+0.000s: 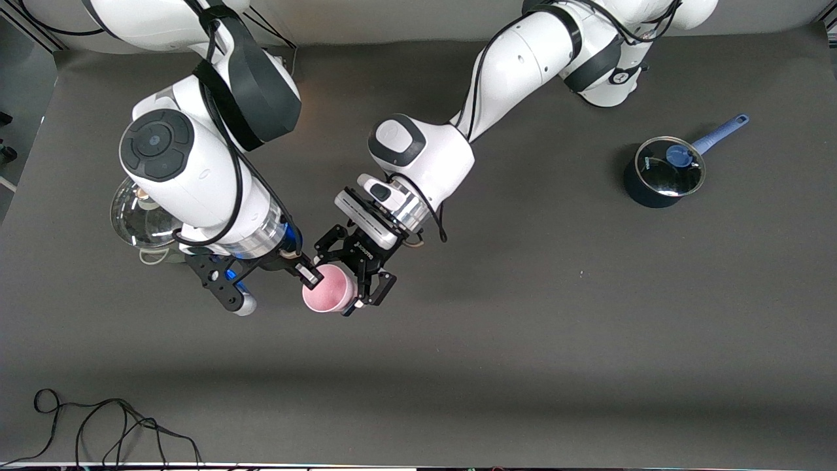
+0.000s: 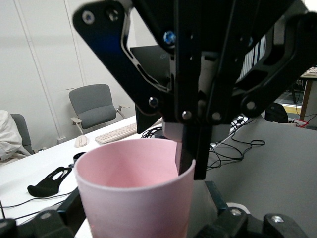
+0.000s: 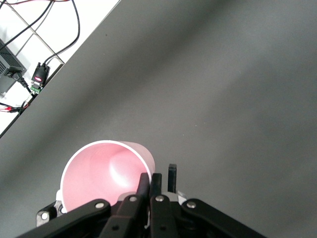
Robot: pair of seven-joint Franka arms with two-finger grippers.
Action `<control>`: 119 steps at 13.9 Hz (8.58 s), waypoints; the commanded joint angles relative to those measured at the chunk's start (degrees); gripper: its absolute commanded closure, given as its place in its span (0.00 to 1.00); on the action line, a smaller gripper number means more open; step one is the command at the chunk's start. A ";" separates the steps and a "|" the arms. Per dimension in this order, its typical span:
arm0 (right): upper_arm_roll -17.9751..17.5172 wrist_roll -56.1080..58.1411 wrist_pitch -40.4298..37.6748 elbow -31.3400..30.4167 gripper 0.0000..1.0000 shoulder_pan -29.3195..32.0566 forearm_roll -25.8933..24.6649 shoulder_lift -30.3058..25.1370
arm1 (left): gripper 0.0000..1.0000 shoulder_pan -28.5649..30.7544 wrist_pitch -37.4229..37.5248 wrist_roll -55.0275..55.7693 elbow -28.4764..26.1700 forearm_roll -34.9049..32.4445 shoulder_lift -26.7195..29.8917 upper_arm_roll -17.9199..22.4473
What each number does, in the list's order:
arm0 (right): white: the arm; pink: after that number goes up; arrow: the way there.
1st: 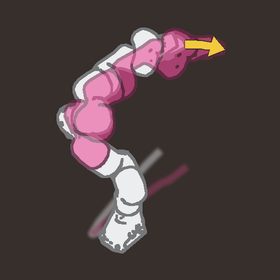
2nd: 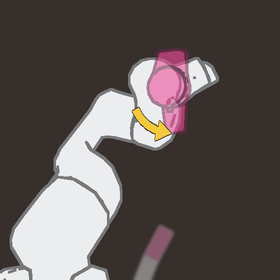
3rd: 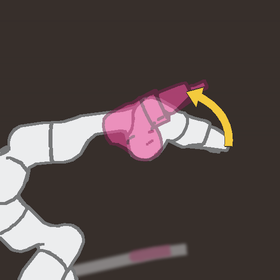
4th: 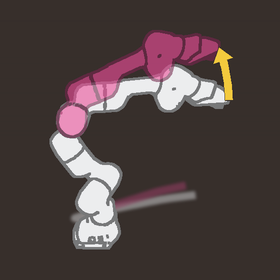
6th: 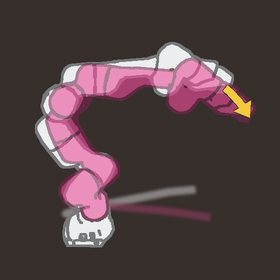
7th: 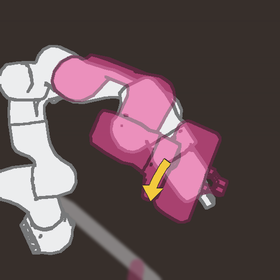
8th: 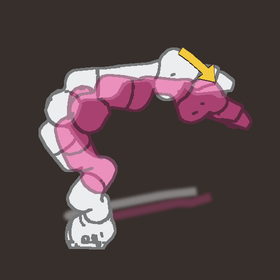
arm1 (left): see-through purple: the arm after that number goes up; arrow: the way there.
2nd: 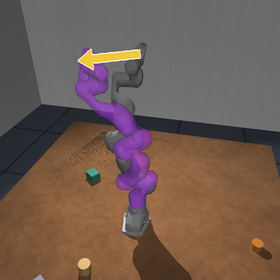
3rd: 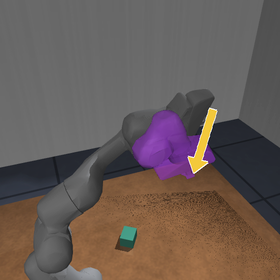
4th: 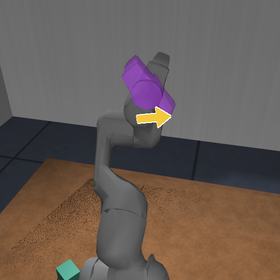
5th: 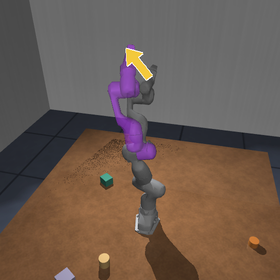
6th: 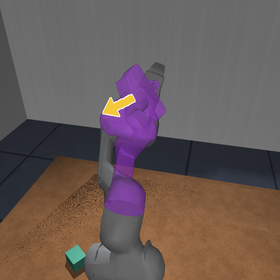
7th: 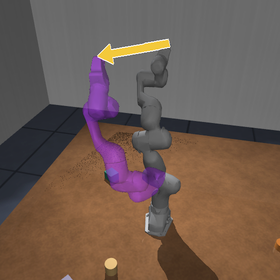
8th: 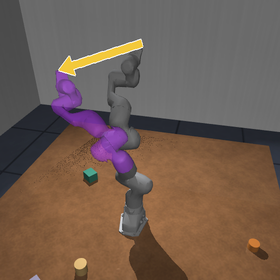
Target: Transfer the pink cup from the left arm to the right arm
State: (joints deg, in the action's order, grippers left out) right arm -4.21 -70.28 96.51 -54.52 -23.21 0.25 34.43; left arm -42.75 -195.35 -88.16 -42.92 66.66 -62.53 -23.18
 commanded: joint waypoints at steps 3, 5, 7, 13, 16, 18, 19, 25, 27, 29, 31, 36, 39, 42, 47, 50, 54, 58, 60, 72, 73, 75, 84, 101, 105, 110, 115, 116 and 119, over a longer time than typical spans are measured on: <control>2.80 2.06 1.31 1.88 1.00 1.50 -1.75 0.81 | 0.00 0.29 1.20 2.55 -1.02 -3.80 1.53 1.39; 5.95 4.62 1.22 1.88 1.00 1.77 -1.75 0.73 | 0.00 3.44 5.66 2.47 -3.12 -5.56 2.76 1.39; 9.82 6.90 1.22 1.88 1.00 2.03 -1.75 0.55 | 0.00 8.88 13.21 2.47 -10.91 -7.32 7.75 1.39; 11.51 14.98 1.04 1.62 1.00 9.75 -1.75 0.46 | 0.00 24.87 39.81 2.47 -28.59 -8.99 22.78 1.47; 11.25 25.59 0.52 1.18 1.00 15.64 -0.96 -0.06 | 0.00 37.78 64.22 2.55 -33.28 -14.77 28.94 1.47; 11.16 32.97 0.34 0.83 1.00 18.45 -0.70 -0.24 | 0.00 45.79 80.93 2.99 -31.71 -19.44 30.27 1.39; 11.16 37.89 0.25 -0.22 1.00 19.95 0.09 -0.42 | 0.00 48.78 87.53 3.86 -31.00 -21.55 30.88 1.47; 11.77 77.33 -2.65 -14.80 1.00 29.79 4.67 -11.21 | 0.00 60.58 116.04 12.04 -30.47 -46.22 40.01 1.47; 13.35 85.89 -2.47 -17.97 1.00 30.07 4.06 -12.46 | 0.00 61.46 120.80 14.41 -30.47 -55.18 44.31 1.56; 13.53 87.77 -0.90 -19.29 1.00 30.07 2.92 -12.11 | 0.00 61.29 123.97 20.89 -30.55 -64.50 48.36 1.48; 13.44 87.77 6.10 -25.60 1.00 29.28 1.15 -12.63 | 0.00 61.12 125.21 24.60 -30.55 -70.94 50.13 1.47; 13.27 90.41 29.21 -42.30 1.00 29.28 2.46 -12.55 | 0.00 61.03 124.16 57.33 -29.06 -75.44 50.84 1.47; 12.92 90.58 36.45 -45.14 1.00 28.66 5.89 -9.22 | 0.00 61.29 121.98 76.25 -29.15 -73.61 50.40 1.30; 12.74 90.49 43.12 -44.79 1.00 27.44 10.01 -4.30 | 0.00 61.29 120.12 89.61 -29.58 -67.73 49.35 1.39; 12.65 89.88 44.29 -42.16 1.00 26.64 12.04 -0.07 | 0.00 60.33 119.77 92.12 -31.86 -68.15 47.06 1.30; 12.65 90.32 44.37 -41.80 1.00 26.90 14.32 0.81 | 0.00 60.24 120.30 91.68 -32.31 -67.80 47.24 0.95; 12.74 90.58 44.29 -41.01 1.00 26.73 15.30 2.22 | 0.00 58.92 120.65 92.12 -32.05 -68.15 47.06 0.86; 12.74 90.67 44.20 -40.93 1.00 26.73 15.21 2.22 | 0.00 56.83 121.52 92.20 -32.58 -68.23 47.85 1.38; 12.74 90.58 44.02 -40.84 0.38 26.82 15.30 2.13 | 0.00 51.48 121.61 92.03 -32.31 -68.59 48.29 6.71; 13.79 90.32 33.51 -38.91 0.00 26.73 12.77 -2.95 | 0.00 36.84 105.36 87.81 -50.59 -68.76 60.51 23.37; 14.32 89.80 29.91 -37.34 0.00 26.47 10.75 -4.27 | 0.00 38.34 105.27 87.72 -50.85 -69.11 60.51 22.49; 15.20 89.53 21.74 -33.74 0.00 26.38 9.24 -6.38 | 0.00 40.72 105.35 87.63 -50.94 -71.47 60.51 19.59; 15.38 72.65 -2.72 -30.20 0.00 18.13 4.41 -22.28 | 0.00 44.07 103.69 82.89 -50.24 -69.03 58.84 17.73; 13.28 73.27 -1.77 -40.31 0.00 20.65 2.38 -33.99 | 0.00 44.24 102.19 82.80 -51.30 -68.85 58.84 18.00; 6.25 74.23 -1.42 -40.22 0.00 26.63 0.99 -34.69 | 0.00 44.24 102.28 82.80 -51.21 -68.85 58.84 18.00; 6.06 74.15 -1.15 -40.22 0.00 25.94 0.27 -34.69 | 0.00 44.15 102.19 82.80 -51.21 -68.85 58.84 18.00; 5.97 74.15 -0.98 -40.22 0.00 25.59 0.10 -34.69 | 0.00 44.24 102.19 82.80 -51.21 -68.85 58.75 18.00; 5.97 74.15 -0.98 -40.14 0.00 25.50 0.18 -34.69 | 0.00 44.24 102.19 82.80 -51.21 -68.85 58.75 18.00; 5.97 74.15 -1.59 -40.13 0.00 25.50 0.18 -34.78 | 0.00 44.24 102.19 82.80 -51.21 -68.85 58.75 18.00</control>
State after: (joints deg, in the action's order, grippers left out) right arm 1.90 3.32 94.72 -94.00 2.42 1.57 0.72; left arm 1.11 -92.39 -4.65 -93.22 -2.77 -4.54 -5.00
